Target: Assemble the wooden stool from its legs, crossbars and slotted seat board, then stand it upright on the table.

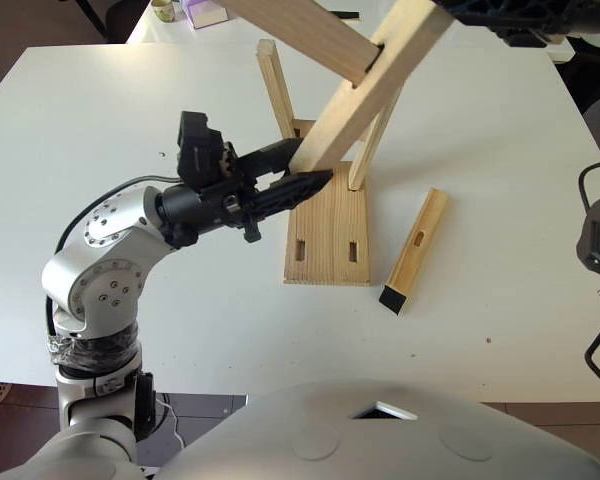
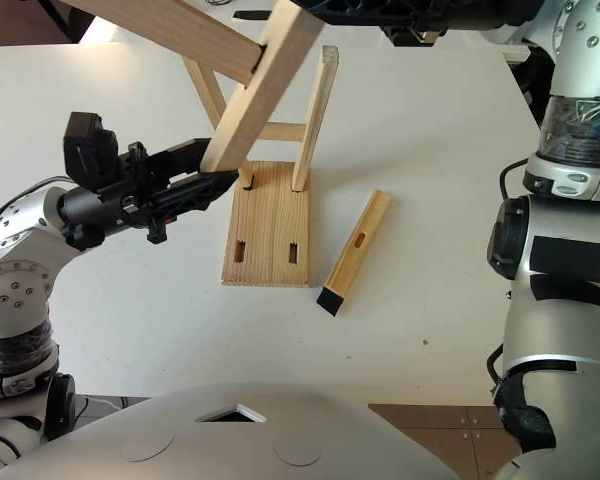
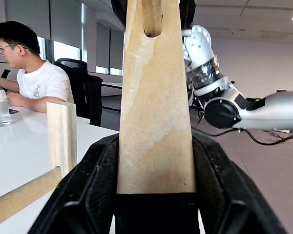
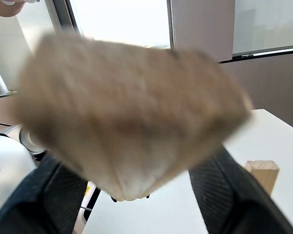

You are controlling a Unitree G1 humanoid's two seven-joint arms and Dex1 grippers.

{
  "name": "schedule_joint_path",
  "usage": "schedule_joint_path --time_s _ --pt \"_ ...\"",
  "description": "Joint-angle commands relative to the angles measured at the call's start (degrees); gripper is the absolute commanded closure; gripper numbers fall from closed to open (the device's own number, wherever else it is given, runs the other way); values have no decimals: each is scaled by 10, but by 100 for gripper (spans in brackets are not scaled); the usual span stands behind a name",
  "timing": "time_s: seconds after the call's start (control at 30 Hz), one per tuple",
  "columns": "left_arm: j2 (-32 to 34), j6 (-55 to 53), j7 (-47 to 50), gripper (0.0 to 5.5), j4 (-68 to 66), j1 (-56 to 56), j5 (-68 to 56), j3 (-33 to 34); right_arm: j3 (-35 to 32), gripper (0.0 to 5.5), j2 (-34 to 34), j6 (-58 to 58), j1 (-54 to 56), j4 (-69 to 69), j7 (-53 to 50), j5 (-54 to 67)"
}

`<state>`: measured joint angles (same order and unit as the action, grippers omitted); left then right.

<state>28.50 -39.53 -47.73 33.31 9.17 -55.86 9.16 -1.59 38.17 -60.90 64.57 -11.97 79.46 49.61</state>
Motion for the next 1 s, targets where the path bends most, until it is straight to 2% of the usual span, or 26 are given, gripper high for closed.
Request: schedule_joint_path --time_s 0.03,0.2,0.47,0.7,0.93,0.97,1.0 --pt "9 13 -10 349 5 -3 1 -12 14 238 5 -1 23 12 27 -1" --pt "7 8 -6 349 7 2 -36 0 17 238 4 1 28 2 38 -5" --pt "8 7 4 349 14 -9 -52 -8 22 349 6 12 27 -15 57 -15" --pt "11 5 6 349 8 -3 -52 -10 15 349 4 13 24 -13 58 -16" --pt "-10 9 38 349 -5 12 -32 -31 -7 349 -11 -8 -11 23 11 4" --pt "-7 6 36 313 -3 8 -32 -33 -13 349 -15 -9 -13 25 2 6" --pt "-2 5 34 307 -3 5 -27 -39 -19 349 -19 -10 -13 26 -9 9"
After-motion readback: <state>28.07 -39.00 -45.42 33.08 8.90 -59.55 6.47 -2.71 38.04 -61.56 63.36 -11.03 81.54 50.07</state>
